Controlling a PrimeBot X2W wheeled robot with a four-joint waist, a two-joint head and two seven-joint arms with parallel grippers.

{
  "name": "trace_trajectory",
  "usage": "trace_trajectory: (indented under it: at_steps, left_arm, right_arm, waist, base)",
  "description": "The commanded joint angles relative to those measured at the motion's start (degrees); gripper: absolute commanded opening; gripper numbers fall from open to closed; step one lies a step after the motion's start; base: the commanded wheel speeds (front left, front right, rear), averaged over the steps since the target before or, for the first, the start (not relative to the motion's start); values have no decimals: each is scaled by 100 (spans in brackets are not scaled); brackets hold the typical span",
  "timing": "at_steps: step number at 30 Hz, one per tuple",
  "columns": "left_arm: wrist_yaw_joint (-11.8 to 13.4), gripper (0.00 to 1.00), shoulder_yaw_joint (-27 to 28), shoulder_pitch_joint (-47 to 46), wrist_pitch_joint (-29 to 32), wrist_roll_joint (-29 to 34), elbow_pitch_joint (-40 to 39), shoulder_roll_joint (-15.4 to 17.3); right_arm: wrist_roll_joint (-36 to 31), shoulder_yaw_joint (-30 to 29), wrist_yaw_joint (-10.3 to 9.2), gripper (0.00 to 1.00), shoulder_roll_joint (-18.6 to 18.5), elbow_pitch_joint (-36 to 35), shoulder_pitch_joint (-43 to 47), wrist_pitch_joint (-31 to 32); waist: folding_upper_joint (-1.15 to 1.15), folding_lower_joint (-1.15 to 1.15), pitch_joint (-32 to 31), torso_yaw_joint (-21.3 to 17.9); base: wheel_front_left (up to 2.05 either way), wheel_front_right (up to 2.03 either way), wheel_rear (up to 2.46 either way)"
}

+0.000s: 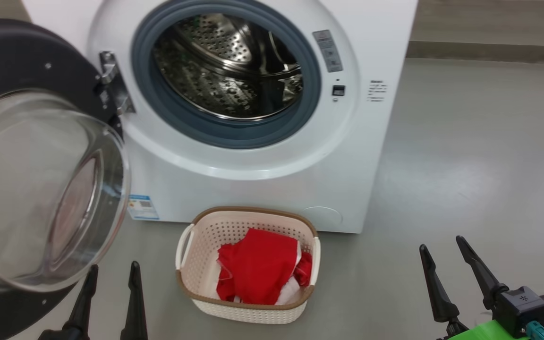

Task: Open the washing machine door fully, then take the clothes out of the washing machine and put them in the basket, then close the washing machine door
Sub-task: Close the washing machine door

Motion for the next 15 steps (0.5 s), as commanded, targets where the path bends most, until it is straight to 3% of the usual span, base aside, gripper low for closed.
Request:
trace_trajectory:
  at_steps: [1, 15]
  left_arm:
    - [49, 100, 185, -152, 21, 71, -190, 118]
    - [219, 100, 151, -105, 220, 150, -450, 185]
  right_arm:
    - [-31, 171, 20, 100, -84, -123, -334, -36]
    - [-57, 320, 20, 100, -121, -114, -551, -36]
  waist:
    - [0, 0, 57, 243]
    - [0, 0, 93, 1278]
  base:
    - [0, 0, 0]
    - [0, 0, 0]
